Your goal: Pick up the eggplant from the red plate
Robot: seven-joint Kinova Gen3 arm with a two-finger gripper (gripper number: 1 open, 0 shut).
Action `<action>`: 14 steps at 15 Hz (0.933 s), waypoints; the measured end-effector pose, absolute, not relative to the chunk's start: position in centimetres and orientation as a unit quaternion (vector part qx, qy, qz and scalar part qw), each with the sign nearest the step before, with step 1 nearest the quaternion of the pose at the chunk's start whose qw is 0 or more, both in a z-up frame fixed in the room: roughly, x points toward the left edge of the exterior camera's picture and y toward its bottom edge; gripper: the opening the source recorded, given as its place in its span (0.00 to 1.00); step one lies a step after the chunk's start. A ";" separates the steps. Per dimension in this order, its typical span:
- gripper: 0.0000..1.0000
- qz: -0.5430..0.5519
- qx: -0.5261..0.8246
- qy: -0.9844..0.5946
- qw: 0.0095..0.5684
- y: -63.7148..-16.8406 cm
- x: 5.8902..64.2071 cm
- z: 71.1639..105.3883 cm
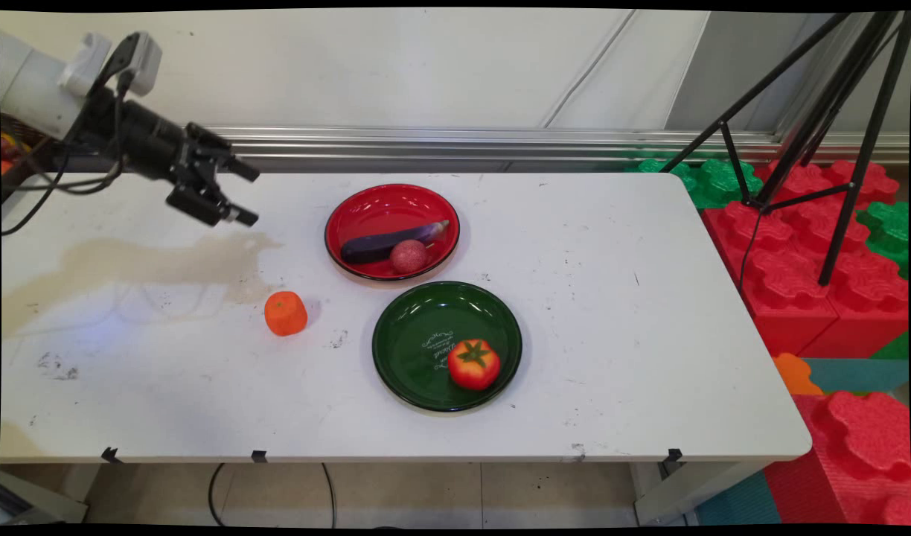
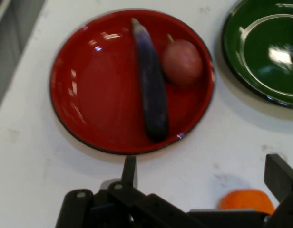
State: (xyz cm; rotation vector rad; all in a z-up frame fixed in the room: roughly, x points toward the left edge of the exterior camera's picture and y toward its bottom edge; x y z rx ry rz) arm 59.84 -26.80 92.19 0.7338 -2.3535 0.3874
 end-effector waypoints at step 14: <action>1.00 0.177 0.284 -0.887 0.319 -35.1 56.3 89.7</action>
